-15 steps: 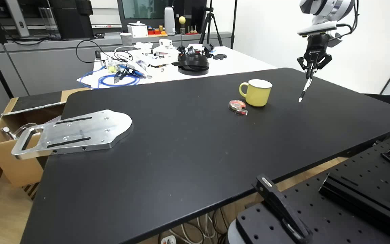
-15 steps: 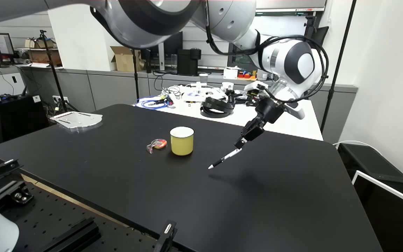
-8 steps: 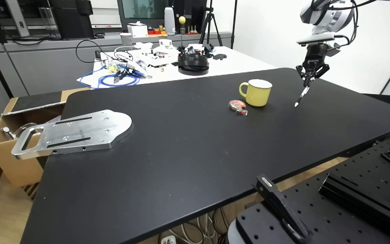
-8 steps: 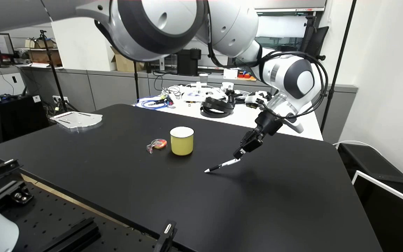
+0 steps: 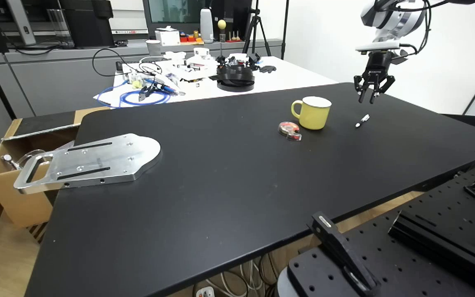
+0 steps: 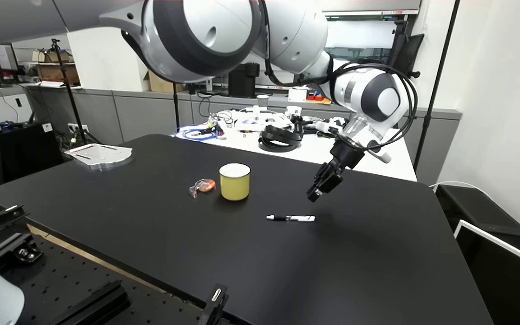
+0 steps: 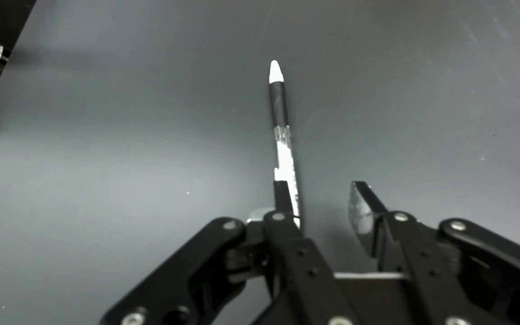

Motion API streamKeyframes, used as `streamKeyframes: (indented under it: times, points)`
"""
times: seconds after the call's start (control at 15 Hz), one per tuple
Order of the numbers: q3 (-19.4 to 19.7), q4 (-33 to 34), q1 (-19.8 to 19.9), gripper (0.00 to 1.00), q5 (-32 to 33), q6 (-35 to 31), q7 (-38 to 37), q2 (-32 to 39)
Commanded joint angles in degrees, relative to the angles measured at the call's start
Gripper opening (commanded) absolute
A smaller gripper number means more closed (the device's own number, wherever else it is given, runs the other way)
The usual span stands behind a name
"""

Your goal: Pick the pen from the cup and put it on the table

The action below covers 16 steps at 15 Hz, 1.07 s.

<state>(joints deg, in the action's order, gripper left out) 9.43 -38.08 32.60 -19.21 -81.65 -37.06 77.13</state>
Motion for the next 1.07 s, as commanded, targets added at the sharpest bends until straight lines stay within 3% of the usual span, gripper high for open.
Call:
streamKeyframes:
  times: [0.0, 0.27, 0.8, 1.0]
  points:
    - [0.29, 2.70, -0.78, 0.69, 0.15, -3.35, -1.07, 0.34]
    - [0.27, 2.99, -1.36, 0.97, 0.02, -8.36, -0.64, -0.22]
    - [0.72, 2.33, -2.64, 1.00, 0.64, -16.56, -0.36, -1.35]
    - [-0.71, 1.77, -2.05, 1.00, -0.58, -15.75, 1.20, -2.16]
